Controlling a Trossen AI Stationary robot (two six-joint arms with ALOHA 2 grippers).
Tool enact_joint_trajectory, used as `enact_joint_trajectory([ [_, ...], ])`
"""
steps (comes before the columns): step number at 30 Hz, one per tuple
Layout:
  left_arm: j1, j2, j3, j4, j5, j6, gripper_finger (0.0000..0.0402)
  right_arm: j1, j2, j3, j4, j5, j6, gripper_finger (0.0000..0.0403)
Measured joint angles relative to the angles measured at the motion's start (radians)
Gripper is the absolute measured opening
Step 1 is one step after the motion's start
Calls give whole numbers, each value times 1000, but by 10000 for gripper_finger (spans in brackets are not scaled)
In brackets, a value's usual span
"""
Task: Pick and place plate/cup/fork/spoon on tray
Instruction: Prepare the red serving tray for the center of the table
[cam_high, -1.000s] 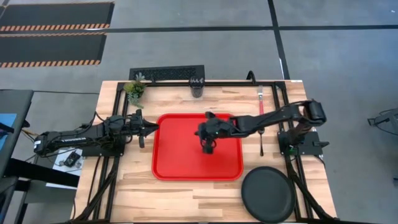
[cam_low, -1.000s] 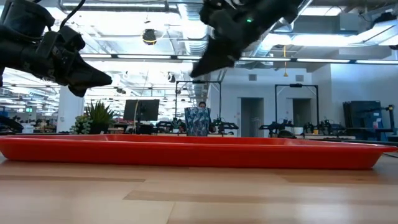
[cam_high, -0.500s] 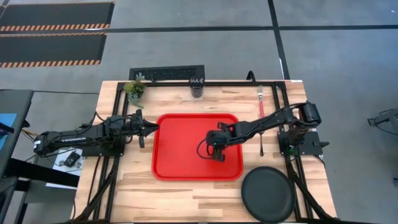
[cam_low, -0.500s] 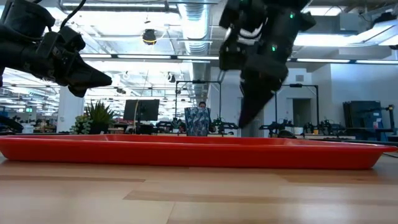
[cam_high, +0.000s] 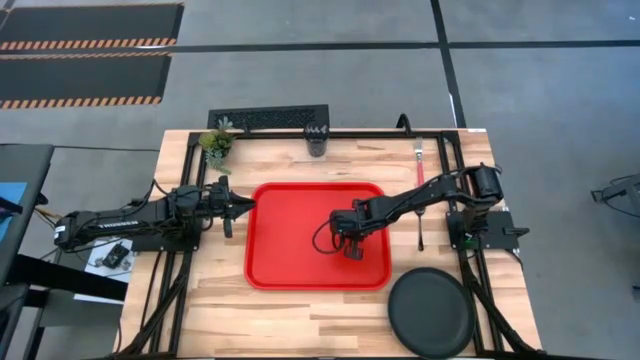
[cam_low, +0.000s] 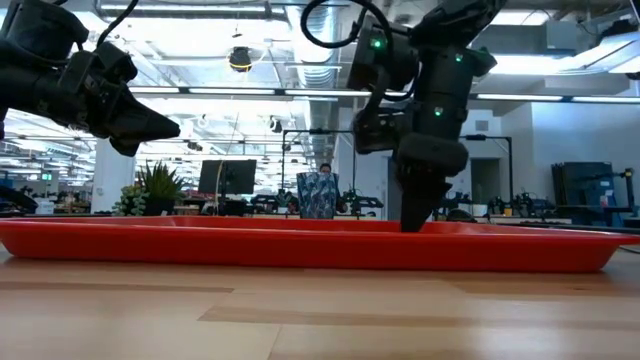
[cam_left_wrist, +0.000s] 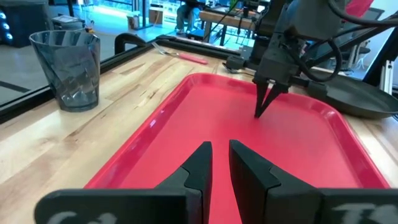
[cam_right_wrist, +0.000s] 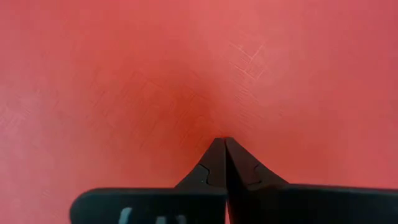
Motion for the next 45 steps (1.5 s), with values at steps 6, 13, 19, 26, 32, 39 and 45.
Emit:
enact_joint_trajectory([
  [6,0,0,0,0,0,0,43,0,0,0,-8,-1,5,6],
  [13,0,0,0,0,0,-2,43,-5,0,-1,-9,4,-12,7],
  [19,0,0,0,0,0,-5,43,-18,0,-2,-7,13,-19,7],
  [26,0,0,0,0,0,-4,43,-20,0,-2,3,18,-20,7],
  [32,0,0,0,0,0,-4,43,-21,0,-2,22,22,-22,7],
  [39,0,0,0,0,0,-4,43,-21,0,1,26,29,-22,19],
  [45,0,0,0,0,0,-4,43,-21,1,28,0,30,-21,15],
])
